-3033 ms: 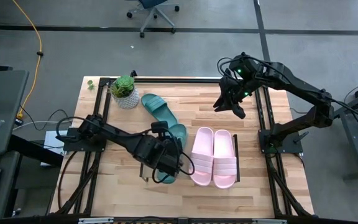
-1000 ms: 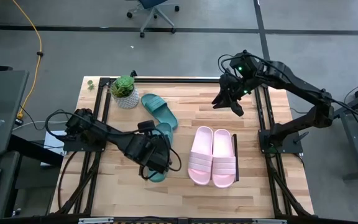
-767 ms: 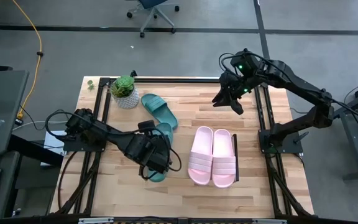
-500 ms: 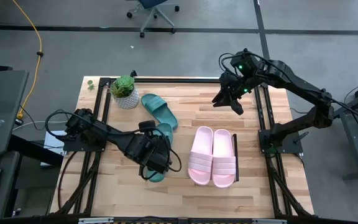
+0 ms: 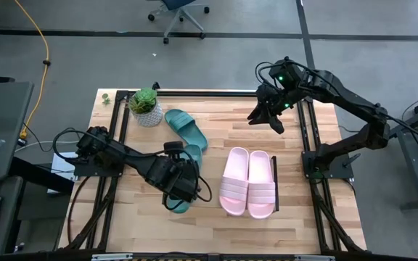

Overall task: Pick and place slides into the shelf
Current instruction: Put the bottom green slide on the shelf

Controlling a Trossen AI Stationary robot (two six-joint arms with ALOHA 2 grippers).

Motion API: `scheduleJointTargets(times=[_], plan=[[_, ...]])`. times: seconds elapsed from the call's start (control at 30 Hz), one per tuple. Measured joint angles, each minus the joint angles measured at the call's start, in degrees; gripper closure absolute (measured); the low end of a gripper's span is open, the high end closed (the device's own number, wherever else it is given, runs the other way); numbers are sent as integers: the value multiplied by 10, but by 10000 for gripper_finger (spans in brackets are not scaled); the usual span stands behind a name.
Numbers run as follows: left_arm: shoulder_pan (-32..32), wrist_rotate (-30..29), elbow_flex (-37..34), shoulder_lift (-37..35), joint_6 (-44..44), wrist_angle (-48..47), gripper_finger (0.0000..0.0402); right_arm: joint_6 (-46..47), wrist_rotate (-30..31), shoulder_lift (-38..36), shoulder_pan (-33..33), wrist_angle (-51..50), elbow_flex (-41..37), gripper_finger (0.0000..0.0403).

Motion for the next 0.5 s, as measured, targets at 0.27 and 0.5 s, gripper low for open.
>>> scheduleJointTargets(times=[0.27,0.5], plan=[[0,-4,0,1,-26,0,402,2,-1,0,0,0,0,316],[-1,1,-2,17,-8,3,402,2,-1,0,0,0,0,316]])
